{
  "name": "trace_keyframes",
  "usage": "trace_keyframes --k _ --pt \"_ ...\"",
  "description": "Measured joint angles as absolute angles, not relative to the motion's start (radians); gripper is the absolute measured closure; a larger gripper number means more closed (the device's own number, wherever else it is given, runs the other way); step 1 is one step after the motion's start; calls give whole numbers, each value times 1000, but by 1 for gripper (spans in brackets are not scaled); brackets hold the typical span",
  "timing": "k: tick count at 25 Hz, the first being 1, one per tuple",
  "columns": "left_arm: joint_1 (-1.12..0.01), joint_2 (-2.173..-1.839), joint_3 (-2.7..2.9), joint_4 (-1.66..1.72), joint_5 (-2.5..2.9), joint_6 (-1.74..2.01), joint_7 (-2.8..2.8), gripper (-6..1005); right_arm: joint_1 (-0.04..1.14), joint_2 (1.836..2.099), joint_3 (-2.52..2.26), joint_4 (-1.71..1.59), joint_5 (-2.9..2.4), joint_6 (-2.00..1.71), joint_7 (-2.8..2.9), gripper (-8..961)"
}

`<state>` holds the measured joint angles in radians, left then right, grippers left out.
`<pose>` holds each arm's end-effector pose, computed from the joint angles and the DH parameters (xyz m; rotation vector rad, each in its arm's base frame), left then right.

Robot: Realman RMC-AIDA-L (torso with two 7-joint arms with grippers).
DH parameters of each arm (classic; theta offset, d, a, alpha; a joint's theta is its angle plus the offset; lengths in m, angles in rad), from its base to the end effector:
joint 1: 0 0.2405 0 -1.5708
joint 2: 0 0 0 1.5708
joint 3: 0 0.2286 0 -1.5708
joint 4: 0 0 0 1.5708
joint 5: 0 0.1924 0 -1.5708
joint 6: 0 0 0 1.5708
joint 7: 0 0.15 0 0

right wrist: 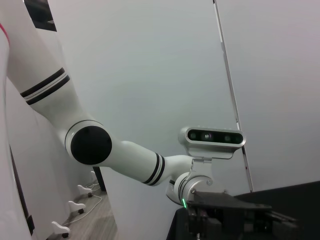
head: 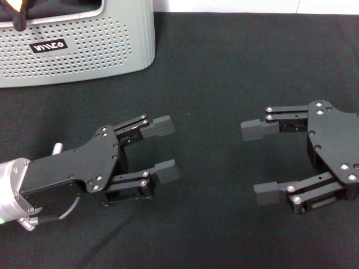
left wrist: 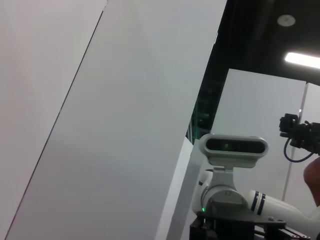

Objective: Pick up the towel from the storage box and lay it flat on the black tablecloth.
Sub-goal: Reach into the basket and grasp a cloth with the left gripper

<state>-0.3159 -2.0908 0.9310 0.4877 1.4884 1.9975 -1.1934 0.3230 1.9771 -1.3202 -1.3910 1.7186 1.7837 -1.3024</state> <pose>-0.2047 0.2123 0.0144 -2.6481 -0.5002 -1.5580 0.1068 0.2392 0.0550 2.8676 -0.1436 -0.8434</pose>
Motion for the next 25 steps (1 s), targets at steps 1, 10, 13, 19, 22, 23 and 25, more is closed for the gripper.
trace_keyframes --k 1,10,13,19,22,23,25 --pt "-316 -2091 931 488 1488 1995 -1193 181 323 1977 -1319 -1391 1718 1783 -1306 81" --pt "-320 -2091 931 488 1485 1989 -1196 180 325 1982 -1316 -1391 1718 1782 -1317 81" --pt "-320 -2091 931 488 1485 1989 -1197 181 325 1983 -1316 -1391 1718 1782 -1320 81" --pt "-316 -2091 915 466 1447 1934 -1194 180 325 1994 -1268 -1333 1717 1775 -1362 81" --pt "-314 -2092 875 425 1387 1896 -1194 181 329 2004 -1205 -1269 1727 1768 -1399 81" --pt "-312 -2092 854 404 1363 1886 -1194 181 333 2005 -1192 -1250 1733 1763 -1407 81" --pt "-304 -2091 804 384 1332 1877 -1194 181 343 2006 -1165 -1211 1745 1748 -1421 81"
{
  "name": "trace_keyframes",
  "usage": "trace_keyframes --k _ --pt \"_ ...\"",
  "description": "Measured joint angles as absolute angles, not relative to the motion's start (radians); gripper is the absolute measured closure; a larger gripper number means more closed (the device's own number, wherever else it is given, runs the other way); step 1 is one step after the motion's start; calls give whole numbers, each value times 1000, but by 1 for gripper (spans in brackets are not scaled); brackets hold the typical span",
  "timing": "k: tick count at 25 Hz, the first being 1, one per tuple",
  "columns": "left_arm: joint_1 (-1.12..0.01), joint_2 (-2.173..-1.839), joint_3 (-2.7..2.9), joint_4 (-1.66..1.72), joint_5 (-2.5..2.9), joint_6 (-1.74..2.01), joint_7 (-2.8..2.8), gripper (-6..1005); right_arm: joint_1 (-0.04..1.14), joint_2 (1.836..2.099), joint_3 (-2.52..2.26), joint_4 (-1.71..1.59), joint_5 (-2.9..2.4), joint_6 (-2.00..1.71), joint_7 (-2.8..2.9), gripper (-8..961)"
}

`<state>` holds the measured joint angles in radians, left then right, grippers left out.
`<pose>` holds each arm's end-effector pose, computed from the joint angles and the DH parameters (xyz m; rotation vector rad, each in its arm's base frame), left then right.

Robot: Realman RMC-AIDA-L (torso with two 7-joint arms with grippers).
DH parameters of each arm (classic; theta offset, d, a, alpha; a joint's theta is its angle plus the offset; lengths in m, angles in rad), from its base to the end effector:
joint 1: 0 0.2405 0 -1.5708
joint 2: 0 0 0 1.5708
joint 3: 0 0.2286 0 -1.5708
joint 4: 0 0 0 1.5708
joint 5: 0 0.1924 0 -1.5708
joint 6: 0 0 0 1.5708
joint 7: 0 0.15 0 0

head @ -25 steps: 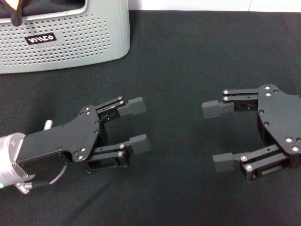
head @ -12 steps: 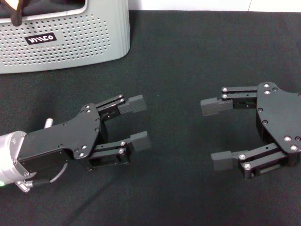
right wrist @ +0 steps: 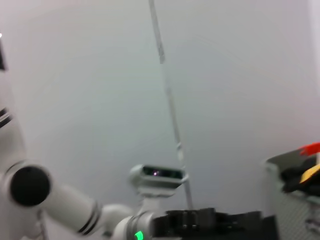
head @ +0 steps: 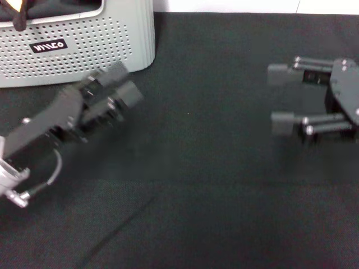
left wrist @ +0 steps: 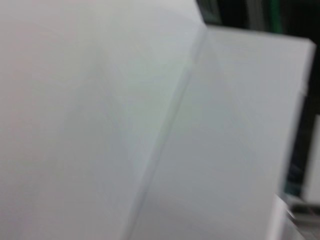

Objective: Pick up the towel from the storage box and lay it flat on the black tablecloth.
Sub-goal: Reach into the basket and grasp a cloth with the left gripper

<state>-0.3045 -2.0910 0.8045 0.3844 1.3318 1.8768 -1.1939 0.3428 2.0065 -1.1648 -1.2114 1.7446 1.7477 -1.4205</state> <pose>-0.2251 0.2372 0.0306 -2.2534 -0.6523 -1.5850 0.1273 0.2667 0.0672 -2.9159 0.2529 1.1017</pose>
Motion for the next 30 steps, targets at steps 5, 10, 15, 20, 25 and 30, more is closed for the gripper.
trace_keyframes --k 5,10,15,20,25,30 --pt "-313 -2092 711 366 1317 1841 -1204 181 362 2009 -1102 -1107 1773 1699 -1474 81" --pt "-341 -2092 687 312 1224 1705 -1222 181 378 2012 -1064 -1049 1775 1699 -1506 81" --pt "-343 -2091 687 283 1098 1569 -1253 180 377 2013 -1044 -1047 1771 1694 -1516 81" --pt "-319 -2083 686 289 1051 1495 -1257 180 381 2011 -1018 -1046 1769 1694 -1517 81" --pt "-299 -2082 686 290 1039 1454 -1257 180 401 2006 -1009 -1046 1769 1693 -1517 82" --pt "-296 -2082 686 290 1033 1423 -1257 181 428 2003 -1009 -1026 1757 1677 -1520 82"
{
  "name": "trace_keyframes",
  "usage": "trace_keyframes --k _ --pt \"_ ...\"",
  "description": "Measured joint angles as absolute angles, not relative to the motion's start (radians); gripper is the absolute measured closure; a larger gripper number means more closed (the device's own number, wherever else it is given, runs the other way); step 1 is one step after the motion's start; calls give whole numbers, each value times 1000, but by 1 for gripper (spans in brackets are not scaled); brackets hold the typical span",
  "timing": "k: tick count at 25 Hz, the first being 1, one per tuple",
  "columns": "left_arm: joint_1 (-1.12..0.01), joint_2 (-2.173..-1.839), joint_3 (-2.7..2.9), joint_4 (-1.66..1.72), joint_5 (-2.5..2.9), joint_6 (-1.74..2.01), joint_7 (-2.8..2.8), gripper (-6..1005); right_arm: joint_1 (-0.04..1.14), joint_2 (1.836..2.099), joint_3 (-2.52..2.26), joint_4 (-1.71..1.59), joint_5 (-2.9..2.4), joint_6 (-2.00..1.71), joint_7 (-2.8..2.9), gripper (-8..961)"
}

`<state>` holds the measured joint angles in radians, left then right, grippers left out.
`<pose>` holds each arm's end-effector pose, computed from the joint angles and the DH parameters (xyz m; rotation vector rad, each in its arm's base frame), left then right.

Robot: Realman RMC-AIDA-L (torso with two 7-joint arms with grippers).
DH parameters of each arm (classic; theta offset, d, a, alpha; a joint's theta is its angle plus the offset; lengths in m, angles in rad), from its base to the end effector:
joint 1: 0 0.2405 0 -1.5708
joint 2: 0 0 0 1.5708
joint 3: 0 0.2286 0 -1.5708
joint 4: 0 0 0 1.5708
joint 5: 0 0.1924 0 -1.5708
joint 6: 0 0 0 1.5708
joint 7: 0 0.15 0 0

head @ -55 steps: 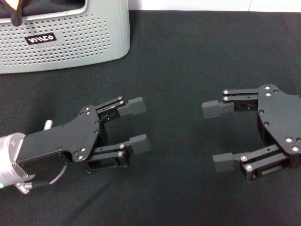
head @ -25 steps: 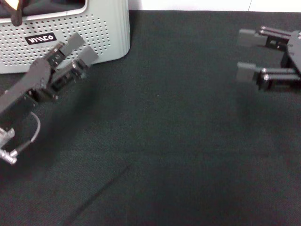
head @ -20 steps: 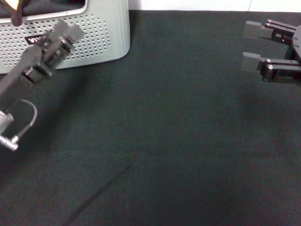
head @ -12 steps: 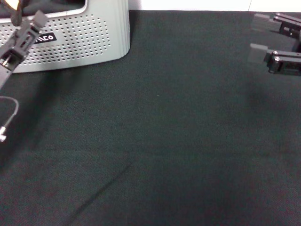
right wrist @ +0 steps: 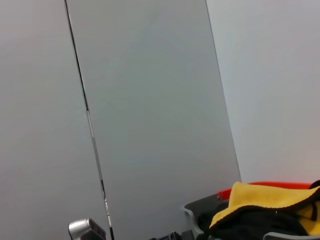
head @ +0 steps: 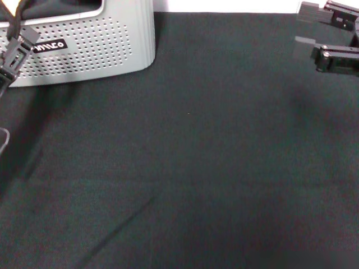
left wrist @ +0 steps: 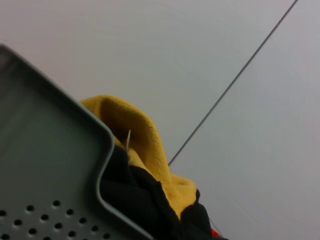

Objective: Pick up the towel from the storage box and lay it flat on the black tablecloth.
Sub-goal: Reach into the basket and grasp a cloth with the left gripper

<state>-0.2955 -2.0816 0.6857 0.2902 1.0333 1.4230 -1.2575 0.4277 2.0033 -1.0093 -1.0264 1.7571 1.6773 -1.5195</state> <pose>-0.3015 0.2837 0.0591 -1.5832 -1.0386 -1.3706 0.1407 0.3036 0.0835 -2.6843 0.3037 1.1907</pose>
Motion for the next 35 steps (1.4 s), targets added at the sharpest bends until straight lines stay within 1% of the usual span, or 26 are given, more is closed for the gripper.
trace_keyframes --k 19,35 --pt "-282 -2086 684 286 976 1345 -1261 181 433 2002 -1009 -1007 1756 1667 -1526 82" --pt "-328 -2088 684 287 952 1342 -1273 180 434 2002 -1009 -1000 1756 1668 -1526 82"
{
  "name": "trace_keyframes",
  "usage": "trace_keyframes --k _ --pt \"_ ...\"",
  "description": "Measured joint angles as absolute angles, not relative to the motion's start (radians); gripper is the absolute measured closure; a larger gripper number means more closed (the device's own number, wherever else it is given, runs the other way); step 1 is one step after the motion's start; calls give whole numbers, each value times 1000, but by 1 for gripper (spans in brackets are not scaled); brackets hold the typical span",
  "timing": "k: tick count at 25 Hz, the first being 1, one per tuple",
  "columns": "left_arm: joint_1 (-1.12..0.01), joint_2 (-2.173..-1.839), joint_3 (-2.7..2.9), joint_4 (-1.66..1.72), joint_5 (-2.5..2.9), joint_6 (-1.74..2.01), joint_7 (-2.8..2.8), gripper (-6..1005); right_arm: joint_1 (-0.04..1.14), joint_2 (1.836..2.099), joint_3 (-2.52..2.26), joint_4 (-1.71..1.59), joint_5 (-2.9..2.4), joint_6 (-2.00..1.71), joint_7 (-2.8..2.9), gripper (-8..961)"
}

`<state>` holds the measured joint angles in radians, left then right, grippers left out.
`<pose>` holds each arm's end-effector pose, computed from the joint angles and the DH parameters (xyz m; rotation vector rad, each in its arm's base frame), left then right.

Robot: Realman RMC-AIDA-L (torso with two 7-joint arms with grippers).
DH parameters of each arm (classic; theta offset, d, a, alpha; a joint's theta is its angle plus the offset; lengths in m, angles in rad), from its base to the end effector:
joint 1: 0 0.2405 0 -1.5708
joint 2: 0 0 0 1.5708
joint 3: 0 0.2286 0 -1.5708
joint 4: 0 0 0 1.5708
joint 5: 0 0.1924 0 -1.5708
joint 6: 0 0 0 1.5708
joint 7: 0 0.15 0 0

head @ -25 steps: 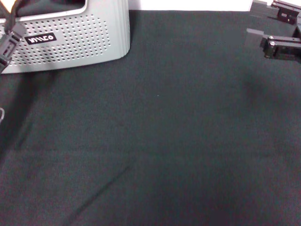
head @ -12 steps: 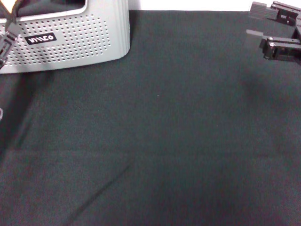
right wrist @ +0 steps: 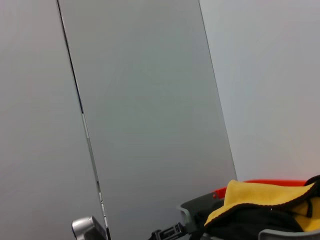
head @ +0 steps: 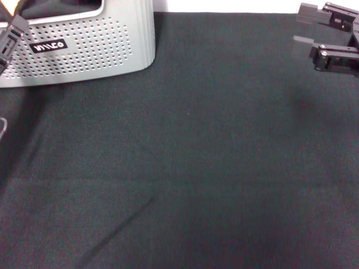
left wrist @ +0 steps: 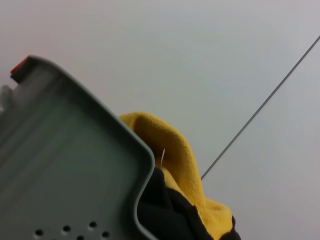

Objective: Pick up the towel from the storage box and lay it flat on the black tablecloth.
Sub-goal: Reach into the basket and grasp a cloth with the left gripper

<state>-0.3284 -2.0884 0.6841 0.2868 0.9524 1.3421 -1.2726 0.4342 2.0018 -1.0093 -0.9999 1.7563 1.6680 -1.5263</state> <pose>-0.3051 0.2984 0.0643 -1.4757 -1.0774 -1.3787 0.1432 0.3060 0.0813 -2.6769 0.3279 1.1926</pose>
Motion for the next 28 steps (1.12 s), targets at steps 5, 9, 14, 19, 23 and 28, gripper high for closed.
trace_keyframes --k 5,9,14,19,23,28 --pt "-339 -2087 684 288 941 1342 -1273 180 439 2002 -1006 -999 1756 1667 -1526 82" --pt "-342 -2085 684 286 939 1342 -1273 181 440 2002 -1000 -999 1756 1667 -1526 82" --pt "-342 -2085 684 286 939 1343 -1274 244 440 2002 -999 -999 1756 1667 -1526 82" --pt "-342 -2083 687 284 942 1348 -1275 555 443 2002 -999 -999 1756 1667 -1526 82" --pt "-341 -2086 688 282 946 1348 -1275 664 444 2001 -999 -998 1756 1666 -1526 82" --pt "-337 -2087 693 281 951 1349 -1275 693 443 2000 -999 -996 1756 1666 -1526 82"
